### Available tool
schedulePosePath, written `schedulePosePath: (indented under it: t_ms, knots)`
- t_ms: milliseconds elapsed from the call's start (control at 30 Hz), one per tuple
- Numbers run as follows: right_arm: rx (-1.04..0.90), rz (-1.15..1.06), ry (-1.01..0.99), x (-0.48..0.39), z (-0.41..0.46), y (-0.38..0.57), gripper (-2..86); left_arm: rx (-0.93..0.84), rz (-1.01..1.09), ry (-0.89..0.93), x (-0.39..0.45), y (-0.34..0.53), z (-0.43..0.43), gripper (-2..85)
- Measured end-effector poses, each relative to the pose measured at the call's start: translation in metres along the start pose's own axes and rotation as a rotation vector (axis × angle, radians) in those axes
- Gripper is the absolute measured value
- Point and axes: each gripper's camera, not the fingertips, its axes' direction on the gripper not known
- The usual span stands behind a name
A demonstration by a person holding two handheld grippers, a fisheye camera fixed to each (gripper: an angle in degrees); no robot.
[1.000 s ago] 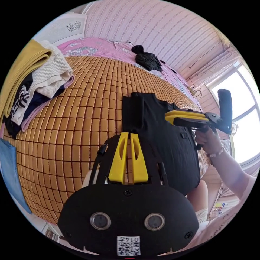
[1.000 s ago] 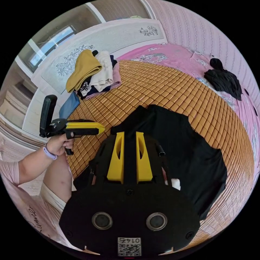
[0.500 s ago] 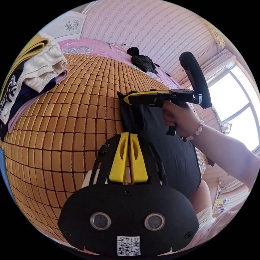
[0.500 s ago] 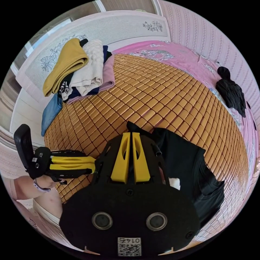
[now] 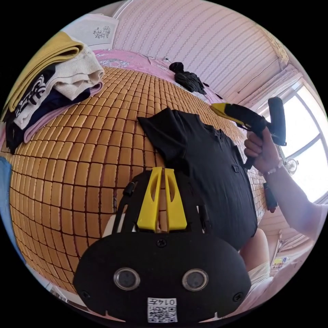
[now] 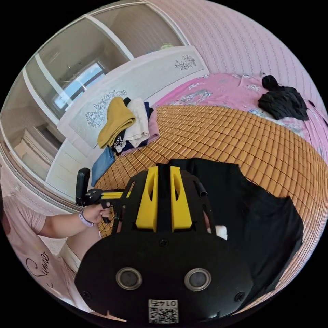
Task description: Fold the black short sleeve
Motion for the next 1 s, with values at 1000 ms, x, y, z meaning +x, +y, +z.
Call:
schedulePosePath:
  t_ms: [1000]
  knots:
    - [0.203,0.554,0.187,0.207,-0.266,0.234,0.7,-0.283,0.789,0.050,0.417,-0.107,0.232,4.1]
